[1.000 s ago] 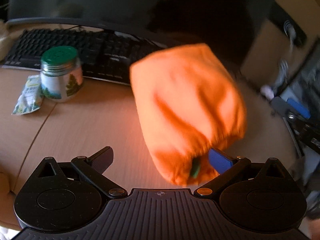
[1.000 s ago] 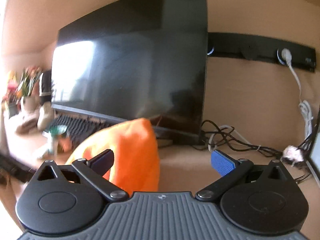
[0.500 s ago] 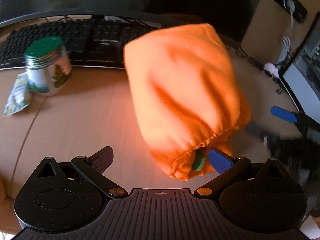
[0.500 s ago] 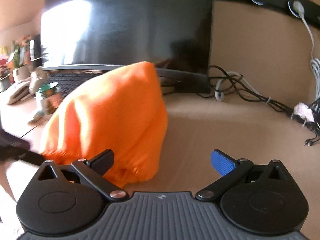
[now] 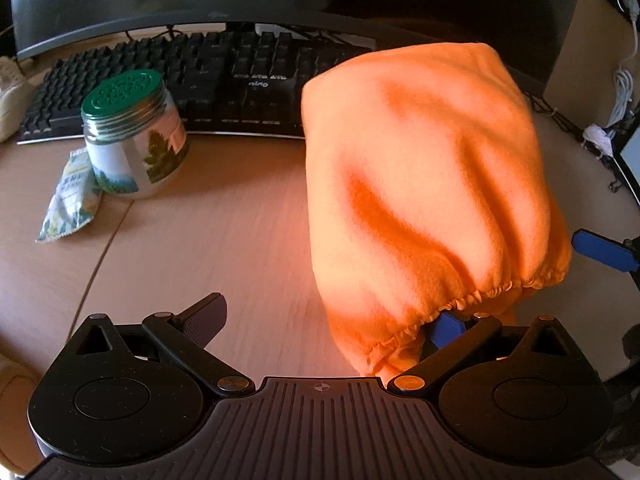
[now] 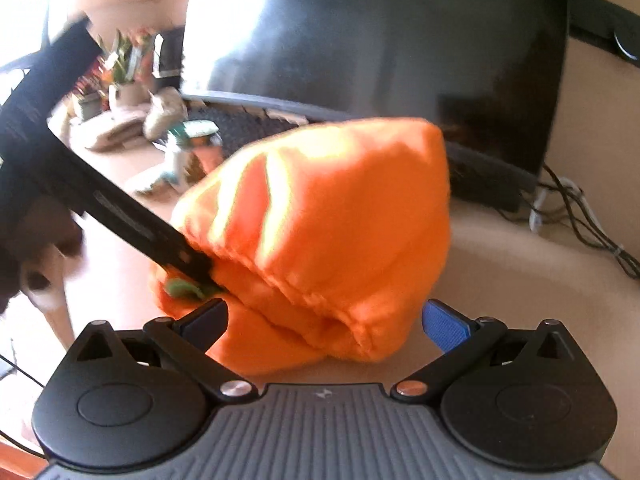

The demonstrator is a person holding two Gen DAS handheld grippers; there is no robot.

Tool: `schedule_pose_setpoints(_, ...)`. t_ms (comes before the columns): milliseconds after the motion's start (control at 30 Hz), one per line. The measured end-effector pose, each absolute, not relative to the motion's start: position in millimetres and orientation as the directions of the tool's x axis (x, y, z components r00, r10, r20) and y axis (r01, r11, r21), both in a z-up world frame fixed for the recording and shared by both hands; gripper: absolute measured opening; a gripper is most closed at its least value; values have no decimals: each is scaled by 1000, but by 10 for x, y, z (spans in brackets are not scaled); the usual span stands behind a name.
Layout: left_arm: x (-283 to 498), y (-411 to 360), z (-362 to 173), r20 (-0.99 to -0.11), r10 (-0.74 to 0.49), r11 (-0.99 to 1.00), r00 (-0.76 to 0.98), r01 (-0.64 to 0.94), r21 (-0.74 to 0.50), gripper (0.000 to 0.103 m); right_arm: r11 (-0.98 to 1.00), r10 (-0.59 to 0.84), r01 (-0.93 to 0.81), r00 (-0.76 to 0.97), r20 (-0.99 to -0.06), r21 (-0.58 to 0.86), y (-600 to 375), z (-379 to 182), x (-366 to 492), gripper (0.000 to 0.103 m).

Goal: Fold clothes

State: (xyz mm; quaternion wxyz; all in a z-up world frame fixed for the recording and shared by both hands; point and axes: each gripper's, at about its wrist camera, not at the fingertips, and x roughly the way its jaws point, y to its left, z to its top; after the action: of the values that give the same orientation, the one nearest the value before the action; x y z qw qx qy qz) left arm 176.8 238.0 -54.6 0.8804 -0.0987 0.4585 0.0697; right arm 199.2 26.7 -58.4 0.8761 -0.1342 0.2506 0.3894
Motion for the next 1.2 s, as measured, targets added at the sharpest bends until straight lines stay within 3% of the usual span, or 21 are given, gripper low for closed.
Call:
schedule_pose_setpoints(67, 1767, 2380, -549, -822, 29, 969, 569, -217, -116, 103, 648, 614, -760, 557, -560, -45, 355, -627, 1986, 103)
schedule_pose_setpoints(200, 1750, 2417, -538, -819, 31, 969, 573, -219, -116, 103, 677, 461, -694, 658, -596, -243, 523, -839, 2011, 103)
schedule_pose_setpoints(400, 1703, 2478, -608, -822, 70, 962, 565, -255, -94, 103, 760, 239, -492, 819, -522, -424, 288, -875, 2227, 103)
schedule_pose_setpoints(633, 1579, 2368, -449, -810, -35, 975, 586, -159, -157, 103, 862, 357, -491, 765, -536, -126, -301, -547, 2357, 103)
schedule_pose_setpoints(767, 1494, 2268, -390, -796, -165, 967, 583, -63, -247, 103, 859, 491, -484, 691, -531, 166, -542, -366, 2500, 103)
schedule_pose_setpoints(867, 1498, 2143, -483, -807, -193, 967, 558, -32, -253, 103, 786, 619, -444, 576, -534, 431, -526, -401, 2731, 103)
schedule_pose_setpoints(1000, 1514, 2055, -541, -803, -191, 970, 565, -18, -243, 103, 561, 816, -308, 362, -451, 768, -370, -618, 2982, 103)
schedule_pose_setpoints(1067, 1524, 2035, -572, -802, -182, 971, 569, -23, -237, 103, 455, 880, -198, 247, -405, 868, -200, -786, 3060, 103)
schedule_pose_setpoints(1200, 1564, 2026, -611, -804, -131, 978, 579, -57, -200, 103, 330, 940, -92, 124, -318, 939, 52, -922, 3029, 103)
